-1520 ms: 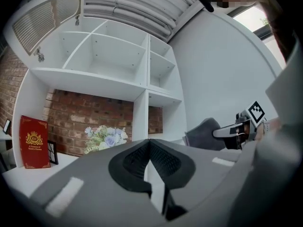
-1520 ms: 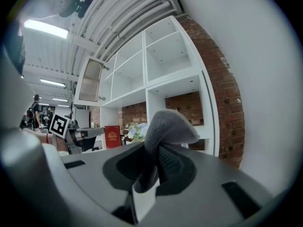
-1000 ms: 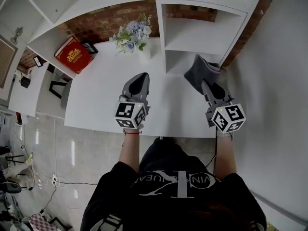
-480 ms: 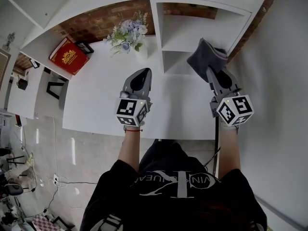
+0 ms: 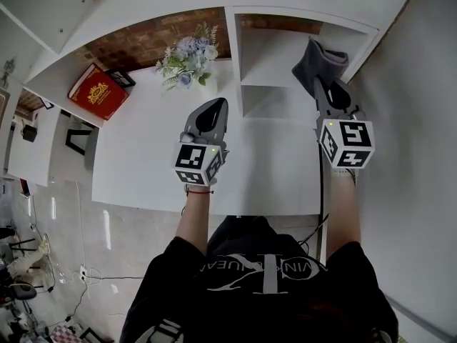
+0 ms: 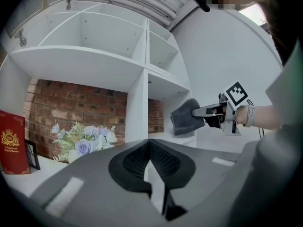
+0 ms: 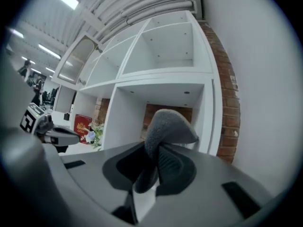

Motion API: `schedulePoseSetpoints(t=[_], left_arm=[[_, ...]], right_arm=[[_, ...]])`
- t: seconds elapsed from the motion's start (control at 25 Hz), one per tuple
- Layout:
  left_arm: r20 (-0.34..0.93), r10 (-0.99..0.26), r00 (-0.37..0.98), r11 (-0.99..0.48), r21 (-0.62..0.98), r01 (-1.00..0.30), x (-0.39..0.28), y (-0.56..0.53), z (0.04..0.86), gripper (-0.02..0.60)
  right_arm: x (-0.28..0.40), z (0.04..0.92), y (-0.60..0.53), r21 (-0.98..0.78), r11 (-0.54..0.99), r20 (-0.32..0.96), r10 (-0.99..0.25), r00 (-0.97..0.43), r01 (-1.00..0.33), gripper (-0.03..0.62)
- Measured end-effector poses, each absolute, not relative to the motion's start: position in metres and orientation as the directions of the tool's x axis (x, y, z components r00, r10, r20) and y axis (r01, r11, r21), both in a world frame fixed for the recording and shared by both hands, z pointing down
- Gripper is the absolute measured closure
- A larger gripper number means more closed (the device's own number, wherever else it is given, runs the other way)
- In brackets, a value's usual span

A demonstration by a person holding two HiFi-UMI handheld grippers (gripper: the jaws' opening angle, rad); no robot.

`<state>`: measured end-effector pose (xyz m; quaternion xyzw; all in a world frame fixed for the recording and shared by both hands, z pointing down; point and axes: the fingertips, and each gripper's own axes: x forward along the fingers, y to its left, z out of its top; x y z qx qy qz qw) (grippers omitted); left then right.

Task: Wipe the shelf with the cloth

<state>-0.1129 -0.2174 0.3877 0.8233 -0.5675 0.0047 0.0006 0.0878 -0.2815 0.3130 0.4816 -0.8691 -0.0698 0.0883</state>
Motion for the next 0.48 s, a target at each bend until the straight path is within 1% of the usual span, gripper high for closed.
schedulePoseSetpoints(t=[0.12, 0.2, 0.24, 0.32, 0.36, 0.4, 0.48], left_arm=[[0.006, -0.935, 0.354, -0.354, -0.003, -0.935, -0.123, -0.225, 0.385, 0.571], [0.002, -0.936, 0.351, -0.351, 0.000, -0.936, -0.130, -0.229, 0.382, 0.571], [0.000, -0.937, 0.350, -0.350, 0.002, -0.937, -0.133, -0.231, 0.381, 0.571], [-0.001, -0.935, 0.353, -0.353, 0.005, -0.935, -0.137, -0.235, 0.381, 0.571], [0.002, -0.934, 0.356, -0.356, 0.008, -0.934, -0.137, -0.237, 0.383, 0.569], [0.006, -0.933, 0.360, -0.360, 0.013, -0.933, -0.138, -0.239, 0.385, 0.569], [0.018, -0.929, 0.370, -0.369, 0.025, -0.929, -0.138, -0.242, 0.391, 0.571]], right_arm=[[0.081, 0.302, -0.298, 0.335, 0.454, 0.107, -0.889, -0.446, -0.825, 0.537], [0.074, 0.295, -0.308, 0.501, 0.376, 0.113, -0.921, -0.372, -0.780, 0.537], [0.071, 0.292, -0.312, 0.601, 0.326, 0.109, -0.938, -0.329, -0.730, 0.537], [0.060, 0.297, -0.318, 0.788, 0.241, 0.108, -0.960, -0.259, -0.567, 0.537], [0.051, 0.308, -0.320, 0.846, 0.242, 0.135, -0.959, -0.249, -0.474, 0.537], [0.040, 0.325, -0.321, 0.870, 0.287, 0.191, -0.946, -0.262, -0.400, 0.537], [0.016, 0.362, -0.316, 0.837, 0.442, 0.339, -0.882, -0.328, -0.323, 0.537]])
